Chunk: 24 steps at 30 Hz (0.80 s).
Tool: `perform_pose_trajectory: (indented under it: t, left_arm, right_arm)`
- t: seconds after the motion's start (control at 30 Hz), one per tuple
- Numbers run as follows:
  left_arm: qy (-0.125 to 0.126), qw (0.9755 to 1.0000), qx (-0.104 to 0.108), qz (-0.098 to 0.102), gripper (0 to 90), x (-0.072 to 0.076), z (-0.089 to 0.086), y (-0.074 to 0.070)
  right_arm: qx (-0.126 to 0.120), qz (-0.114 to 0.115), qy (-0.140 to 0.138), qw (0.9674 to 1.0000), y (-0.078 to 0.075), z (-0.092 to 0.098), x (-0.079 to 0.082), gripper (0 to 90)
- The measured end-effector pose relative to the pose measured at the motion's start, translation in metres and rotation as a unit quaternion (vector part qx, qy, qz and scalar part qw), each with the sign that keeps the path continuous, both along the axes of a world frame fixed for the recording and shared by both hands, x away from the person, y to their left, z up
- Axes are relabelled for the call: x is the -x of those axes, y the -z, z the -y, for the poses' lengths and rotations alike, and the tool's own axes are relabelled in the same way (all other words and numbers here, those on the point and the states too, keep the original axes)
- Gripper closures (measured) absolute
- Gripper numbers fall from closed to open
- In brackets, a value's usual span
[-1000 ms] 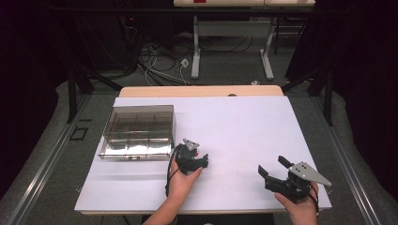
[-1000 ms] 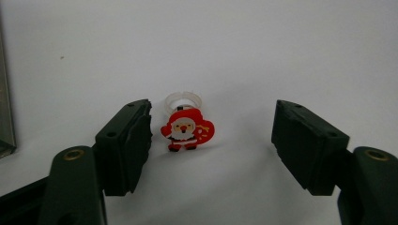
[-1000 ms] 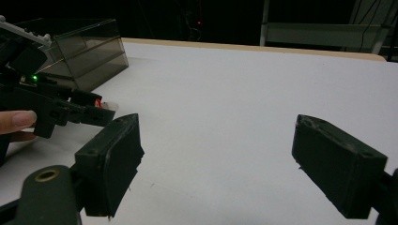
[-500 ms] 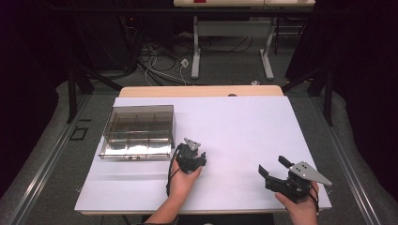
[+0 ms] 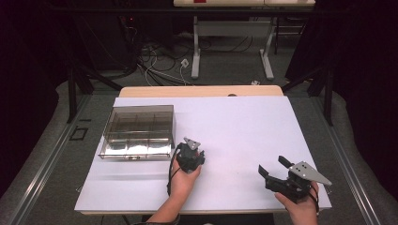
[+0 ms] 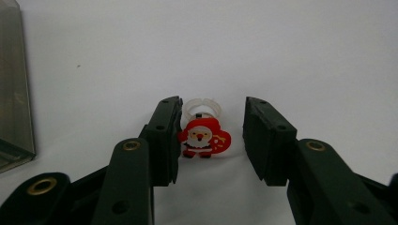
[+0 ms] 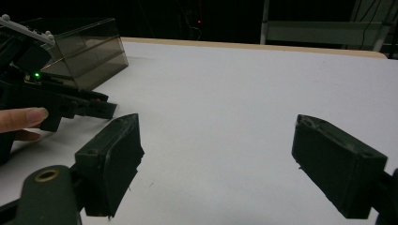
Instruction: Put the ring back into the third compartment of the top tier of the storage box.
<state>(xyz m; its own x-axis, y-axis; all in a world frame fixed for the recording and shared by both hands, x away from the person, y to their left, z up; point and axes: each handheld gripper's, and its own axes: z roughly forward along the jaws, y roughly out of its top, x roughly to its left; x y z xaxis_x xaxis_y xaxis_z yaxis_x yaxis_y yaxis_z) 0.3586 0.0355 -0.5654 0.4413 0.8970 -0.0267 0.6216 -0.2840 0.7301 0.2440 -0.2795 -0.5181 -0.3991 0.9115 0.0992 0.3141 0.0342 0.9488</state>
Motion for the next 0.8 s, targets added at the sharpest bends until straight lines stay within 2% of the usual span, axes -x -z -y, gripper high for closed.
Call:
perform_pose_trajectory:
  t: [0.27,0.8]
  left_arm:
    - [-0.001,1.0,-0.001,0.002,65.8,-0.0003,0.0004,0.0]
    - [-0.007,1.0,0.005,-0.002,66.9,-0.001,0.0005,-0.0007]
  right_arm:
    - [-0.002,0.001,-0.002,1.0,-0.0004,-0.0005,0.0004,15.7]
    - [-0.001,0.001,-0.002,1.0,-0.0005,-0.0008,0.0007,15.7]
